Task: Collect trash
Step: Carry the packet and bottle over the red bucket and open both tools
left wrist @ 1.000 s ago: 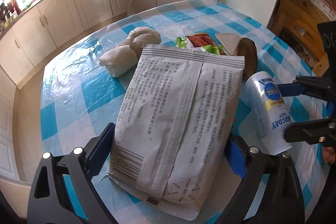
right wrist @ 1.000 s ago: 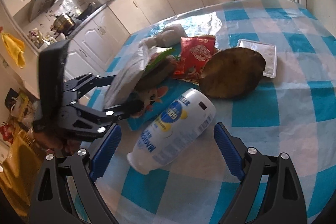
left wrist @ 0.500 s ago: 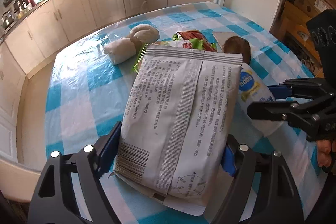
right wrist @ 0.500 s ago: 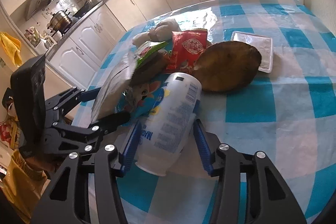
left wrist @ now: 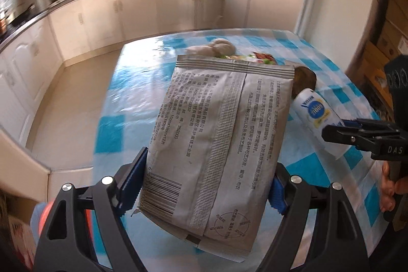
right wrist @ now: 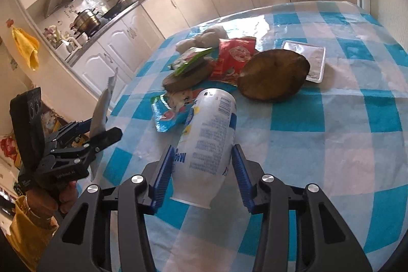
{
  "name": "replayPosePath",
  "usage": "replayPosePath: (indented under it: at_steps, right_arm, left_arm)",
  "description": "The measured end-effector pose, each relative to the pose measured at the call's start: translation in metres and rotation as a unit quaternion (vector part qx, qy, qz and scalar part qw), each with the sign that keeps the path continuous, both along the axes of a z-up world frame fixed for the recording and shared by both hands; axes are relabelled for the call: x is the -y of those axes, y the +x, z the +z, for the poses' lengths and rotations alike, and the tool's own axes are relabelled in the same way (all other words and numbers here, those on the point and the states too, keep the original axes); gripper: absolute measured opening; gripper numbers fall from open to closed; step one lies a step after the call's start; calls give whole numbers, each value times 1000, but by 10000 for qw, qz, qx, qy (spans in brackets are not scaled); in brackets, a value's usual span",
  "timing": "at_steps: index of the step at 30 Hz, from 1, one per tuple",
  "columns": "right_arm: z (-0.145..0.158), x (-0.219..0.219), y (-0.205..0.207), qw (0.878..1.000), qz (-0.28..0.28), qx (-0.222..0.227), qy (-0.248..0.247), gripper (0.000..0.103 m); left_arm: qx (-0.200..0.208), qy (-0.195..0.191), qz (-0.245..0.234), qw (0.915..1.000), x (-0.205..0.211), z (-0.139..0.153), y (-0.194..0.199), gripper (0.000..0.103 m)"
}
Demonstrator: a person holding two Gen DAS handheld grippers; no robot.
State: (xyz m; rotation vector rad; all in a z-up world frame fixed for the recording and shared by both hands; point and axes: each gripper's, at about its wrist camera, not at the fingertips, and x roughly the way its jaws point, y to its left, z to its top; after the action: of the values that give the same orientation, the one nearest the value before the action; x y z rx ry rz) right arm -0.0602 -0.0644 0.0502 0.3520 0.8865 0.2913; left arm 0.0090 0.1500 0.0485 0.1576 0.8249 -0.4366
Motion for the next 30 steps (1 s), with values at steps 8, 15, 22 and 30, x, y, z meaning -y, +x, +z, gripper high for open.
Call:
replayPosePath:
  at_steps: [8,15,22,30]
  right_arm:
    - [9,-10,-10,9998,187,102,7,47]
    - [19,-37,-13,9982,578,118,139,47]
    - [32,-93,-10,9912,1303,139,195,47]
    - [41,-181,3,9745,2236,120,123,47]
  left_arm:
    - [163,-88,900,9958,-46,13,-29,81]
    - [144,-113,1818,9832,-103,18,-55,81]
    - [86,32,2719,9623,-164,11,-78,81]
    - [-210,-71,3335,9425,-210,-13,-93,81]
